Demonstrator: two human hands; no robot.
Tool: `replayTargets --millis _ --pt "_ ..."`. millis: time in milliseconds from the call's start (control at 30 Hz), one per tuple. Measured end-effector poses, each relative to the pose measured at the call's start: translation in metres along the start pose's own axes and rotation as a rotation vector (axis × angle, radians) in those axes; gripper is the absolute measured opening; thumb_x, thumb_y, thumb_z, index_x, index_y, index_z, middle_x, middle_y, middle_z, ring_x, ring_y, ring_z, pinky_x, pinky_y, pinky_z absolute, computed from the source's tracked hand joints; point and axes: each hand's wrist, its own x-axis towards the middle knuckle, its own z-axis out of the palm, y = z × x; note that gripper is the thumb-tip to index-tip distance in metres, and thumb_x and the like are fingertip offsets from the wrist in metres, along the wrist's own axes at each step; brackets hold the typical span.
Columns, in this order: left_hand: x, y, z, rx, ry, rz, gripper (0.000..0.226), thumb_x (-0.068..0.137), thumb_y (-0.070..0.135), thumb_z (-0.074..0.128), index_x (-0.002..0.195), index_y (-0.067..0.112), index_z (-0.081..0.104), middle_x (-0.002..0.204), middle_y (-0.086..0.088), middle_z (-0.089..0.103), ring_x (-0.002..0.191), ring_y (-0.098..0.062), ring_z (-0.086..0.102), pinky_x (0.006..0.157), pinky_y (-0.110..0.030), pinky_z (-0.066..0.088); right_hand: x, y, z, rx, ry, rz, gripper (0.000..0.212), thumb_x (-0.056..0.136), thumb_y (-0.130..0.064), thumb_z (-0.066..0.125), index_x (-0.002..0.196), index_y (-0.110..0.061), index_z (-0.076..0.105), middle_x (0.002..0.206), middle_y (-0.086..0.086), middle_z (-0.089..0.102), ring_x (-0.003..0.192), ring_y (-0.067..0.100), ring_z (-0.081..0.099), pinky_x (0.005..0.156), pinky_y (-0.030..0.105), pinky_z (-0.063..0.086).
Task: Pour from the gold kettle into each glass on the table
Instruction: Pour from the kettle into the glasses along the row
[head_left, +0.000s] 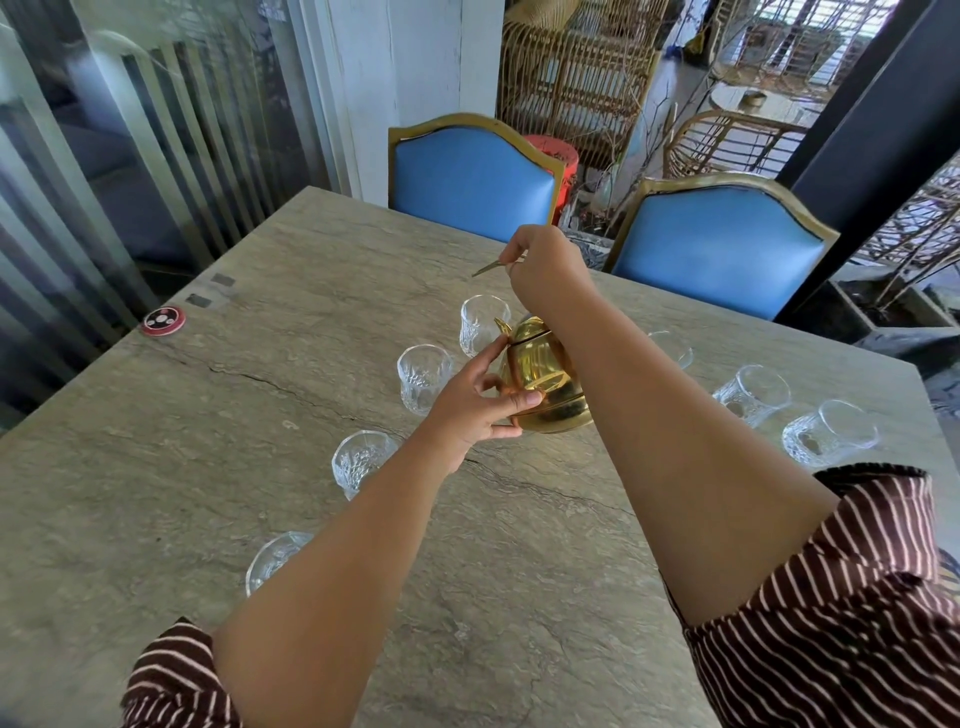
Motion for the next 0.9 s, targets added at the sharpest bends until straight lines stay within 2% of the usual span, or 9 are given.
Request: replayTargets --millis 167,300,633,900 --pt "0.0004 -0.0002 0.001 -0.011 -0.014 -0.005 0.09 0.078 0.009 0.082 0.15 0.042 0.039 0.149 -0.02 0.045 0.125 -0.033 0.062 0.089 -0.051 0.06 0.0021 0.0012 0.0008 -0.004 0.004 0.004 0.029 0.092 0.003 0.044 0.1 -0.013 0.067 0.087 0.005 0.059 0.058 0.014 0.049 0.049 0.023 0.039" --pt "0.0001 -0.0007 0.0027 -0.019 -0.02 -0.005 0.088 0.08 0.008 0.081 0.15 0.042 0.039 0.15 -0.019 0.045 0.128 -0.035 0.06 0.089 -0.05 0.06 0.0026 0.0017 0.0001 -0.006 0.002 0.002 0.029 0.091 0.003 0.044 0.099 -0.012 0.068 0.087 0.006 0.059 0.057 0.014 0.048 0.05 0.024 0.04" --pt "0.0 -0.0003 0.0025 -0.018 -0.021 -0.001 0.089 0.079 0.011 0.082 0.15 0.043 0.039 0.149 -0.019 0.046 0.126 -0.034 0.061 0.09 -0.052 0.06 0.003 0.0007 -0.0019 -0.008 -0.007 -0.001 0.029 0.093 0.003 0.043 0.101 -0.013 0.066 0.087 0.006 0.058 0.058 0.015 0.048 0.049 0.024 0.039" --pt "0.0001 -0.0011 0.0014 -0.008 -0.022 -0.002 0.092 0.078 0.011 0.083 0.152 0.042 0.037 0.149 -0.02 0.046 0.124 -0.033 0.063 0.089 -0.052 0.06 0.0031 -0.0013 -0.0013 -0.032 -0.012 -0.007 0.027 0.092 0.001 0.045 0.101 -0.014 0.066 0.092 0.006 0.061 0.069 0.019 0.054 0.048 0.023 0.038"
